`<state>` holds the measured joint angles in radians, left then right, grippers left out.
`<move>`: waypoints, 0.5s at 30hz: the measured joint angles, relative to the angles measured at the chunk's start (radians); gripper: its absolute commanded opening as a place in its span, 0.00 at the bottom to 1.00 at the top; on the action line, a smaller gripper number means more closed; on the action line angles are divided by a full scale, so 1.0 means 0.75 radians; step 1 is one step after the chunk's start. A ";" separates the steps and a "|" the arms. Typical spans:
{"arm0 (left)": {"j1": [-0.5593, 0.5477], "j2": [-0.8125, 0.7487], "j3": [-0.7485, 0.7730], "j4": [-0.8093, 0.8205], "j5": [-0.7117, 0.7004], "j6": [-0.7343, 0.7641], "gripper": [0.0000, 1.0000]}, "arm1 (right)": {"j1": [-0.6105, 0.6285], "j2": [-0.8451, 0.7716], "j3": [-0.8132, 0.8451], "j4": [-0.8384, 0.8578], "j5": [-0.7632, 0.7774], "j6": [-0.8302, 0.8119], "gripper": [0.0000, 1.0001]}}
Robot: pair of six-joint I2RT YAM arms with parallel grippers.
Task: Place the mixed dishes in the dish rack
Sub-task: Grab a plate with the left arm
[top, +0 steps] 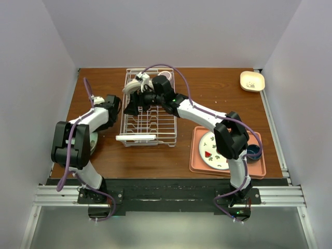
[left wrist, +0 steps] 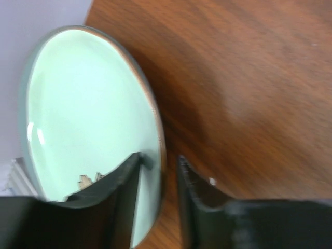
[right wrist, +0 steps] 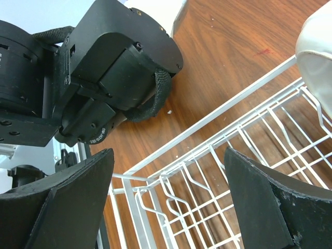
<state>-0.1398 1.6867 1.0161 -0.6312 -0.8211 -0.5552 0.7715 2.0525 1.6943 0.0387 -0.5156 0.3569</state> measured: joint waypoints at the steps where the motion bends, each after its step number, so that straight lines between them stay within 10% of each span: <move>1: 0.000 0.000 0.002 -0.013 -0.018 0.001 0.11 | 0.000 0.000 -0.001 0.000 0.000 0.002 0.90; 15: -0.015 -0.042 0.057 -0.137 -0.136 0.054 0.00 | 0.000 0.000 -0.002 0.000 0.001 0.003 0.90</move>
<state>-0.1509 1.6554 1.0588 -0.7341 -0.9230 -0.5144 0.7715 2.0525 1.6932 0.0387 -0.5152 0.3592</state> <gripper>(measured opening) 0.054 0.901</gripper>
